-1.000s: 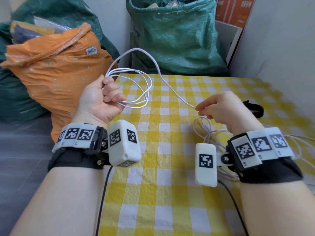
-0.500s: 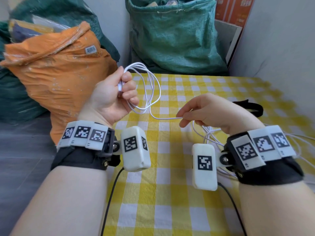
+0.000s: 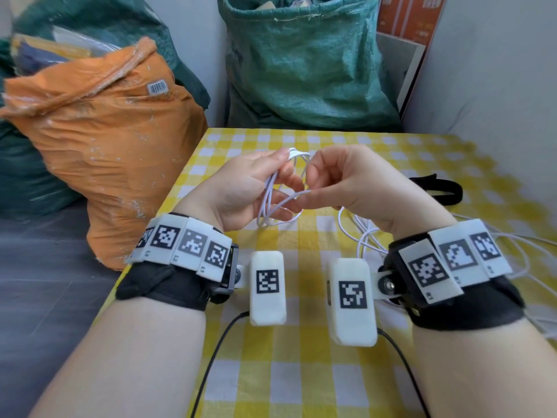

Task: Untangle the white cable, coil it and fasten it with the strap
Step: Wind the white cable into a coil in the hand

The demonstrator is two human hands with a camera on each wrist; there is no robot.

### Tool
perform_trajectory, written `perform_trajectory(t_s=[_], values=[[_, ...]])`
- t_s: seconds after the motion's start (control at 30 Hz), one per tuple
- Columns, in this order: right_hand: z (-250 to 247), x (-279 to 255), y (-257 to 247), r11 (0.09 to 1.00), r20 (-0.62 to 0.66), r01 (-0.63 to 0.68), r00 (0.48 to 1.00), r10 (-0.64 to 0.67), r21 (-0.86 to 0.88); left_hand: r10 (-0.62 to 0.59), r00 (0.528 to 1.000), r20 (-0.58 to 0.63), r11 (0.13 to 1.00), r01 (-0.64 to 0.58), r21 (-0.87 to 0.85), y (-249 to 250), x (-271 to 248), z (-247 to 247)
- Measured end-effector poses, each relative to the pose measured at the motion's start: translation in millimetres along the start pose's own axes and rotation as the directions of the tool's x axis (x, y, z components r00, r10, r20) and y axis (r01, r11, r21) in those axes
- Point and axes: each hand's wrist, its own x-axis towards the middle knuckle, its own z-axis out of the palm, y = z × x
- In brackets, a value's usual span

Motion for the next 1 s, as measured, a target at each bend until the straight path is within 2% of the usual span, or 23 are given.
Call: perform_trajectory(t_s=[0.2,0.4,0.53,0.63,0.7,0.77,0.83,0.9,1.0], values=[[2,1,-2,0.992,-0.083,0.121,0.989,-0.119,0.024,-0.032,0.995,0.098,0.999,0.03,0.027,-3,2,3],[-9,3,4,0.993,-0.26,0.101,0.959,-0.113,-0.059,-0.135,0.979,0.151,0.99,0.127,0.063,-1,1,-6],[-7,5,8,0.971,-0.302,0.063,0.944,-0.133,-0.233,-0.175,0.956,0.234,0.974,0.203,-0.099,-2,2,-11],[-5,7,12,0.955,-0.238,0.014,0.967,-0.087,-0.295,-0.132,0.938,0.322,0.941,0.221,-0.258,-1,2,-16],[-5,5,13,0.971,-0.151,-0.008,0.988,-0.029,-0.24,-0.076,0.916,0.393,0.9,0.233,-0.369,-1,4,-21],[-7,2,14,0.997,-0.083,-0.039,0.996,0.033,-0.072,-0.038,0.9,0.435,0.845,0.261,-0.467,-2,6,-26],[-10,0,15,0.99,-0.033,-0.083,0.996,0.088,0.111,-0.063,0.926,0.373,0.828,0.257,-0.498,-4,8,-27],[-12,0,16,0.973,-0.002,-0.132,0.991,0.134,0.189,-0.105,0.958,0.266,0.844,0.227,-0.486,-6,9,-26],[-13,1,18,0.947,0.008,-0.161,0.986,0.165,0.278,-0.133,0.98,0.149,0.85,0.19,-0.492,-8,11,-26]])
